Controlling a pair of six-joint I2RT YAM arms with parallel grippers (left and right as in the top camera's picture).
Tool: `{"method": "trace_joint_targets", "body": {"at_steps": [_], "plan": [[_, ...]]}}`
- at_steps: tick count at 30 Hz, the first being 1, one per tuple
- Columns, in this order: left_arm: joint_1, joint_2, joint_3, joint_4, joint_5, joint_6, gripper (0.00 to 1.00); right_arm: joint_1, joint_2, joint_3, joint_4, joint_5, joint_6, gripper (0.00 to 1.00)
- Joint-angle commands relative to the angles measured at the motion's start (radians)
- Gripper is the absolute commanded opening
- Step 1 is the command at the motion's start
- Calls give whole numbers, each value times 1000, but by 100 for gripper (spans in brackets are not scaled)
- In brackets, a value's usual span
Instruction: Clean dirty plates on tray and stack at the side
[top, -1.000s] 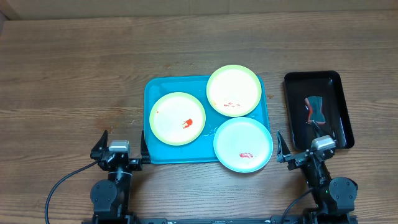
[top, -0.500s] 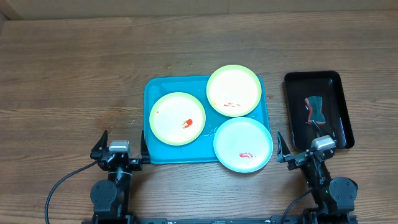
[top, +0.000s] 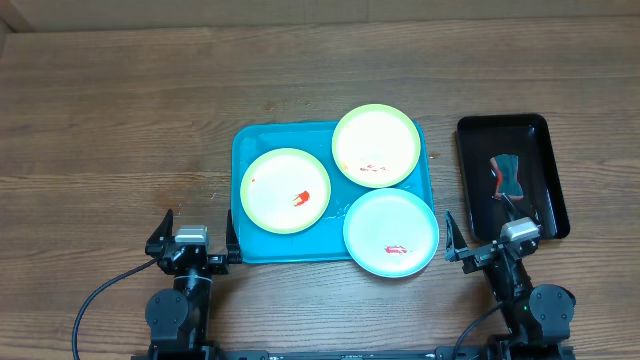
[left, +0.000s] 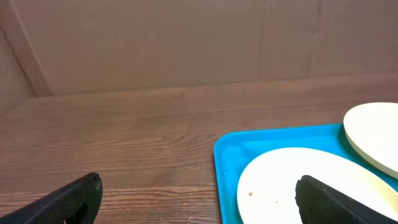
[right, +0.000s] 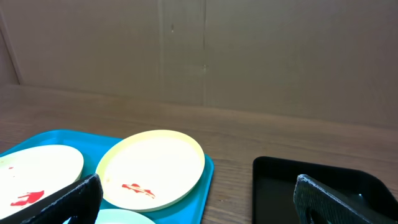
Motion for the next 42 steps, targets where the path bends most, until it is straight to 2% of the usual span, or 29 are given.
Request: {"method": "trace_joint_targets", "body": {"at_steps": [1, 5, 12, 21, 28, 37, 42], "plan": [[-1, -12, -4, 15, -61, 13, 100, 6, -11, -1, 16, 2, 5, 100], [-1, -12, 30, 21, -99, 11, 100, 5, -11, 56, 10, 3, 5, 100], [-1, -1, 143, -113, -114, 11, 100, 5, -9, 182, -76, 2, 5, 100], [-1, 166, 320, -196, -51, -29, 100, 5, 107, 377, -214, 2, 5, 100], [-1, 432, 525, -270, 50, -50, 100, 5, 345, 607, -335, 2, 5, 100], [-1, 812, 905, -594, 95, -82, 100, 5, 717, 923, -575, -27, 5, 100], [-1, 990, 1075, -742, 180, -90, 100, 5, 904, 1090, -734, -78, 5, 100]]}}
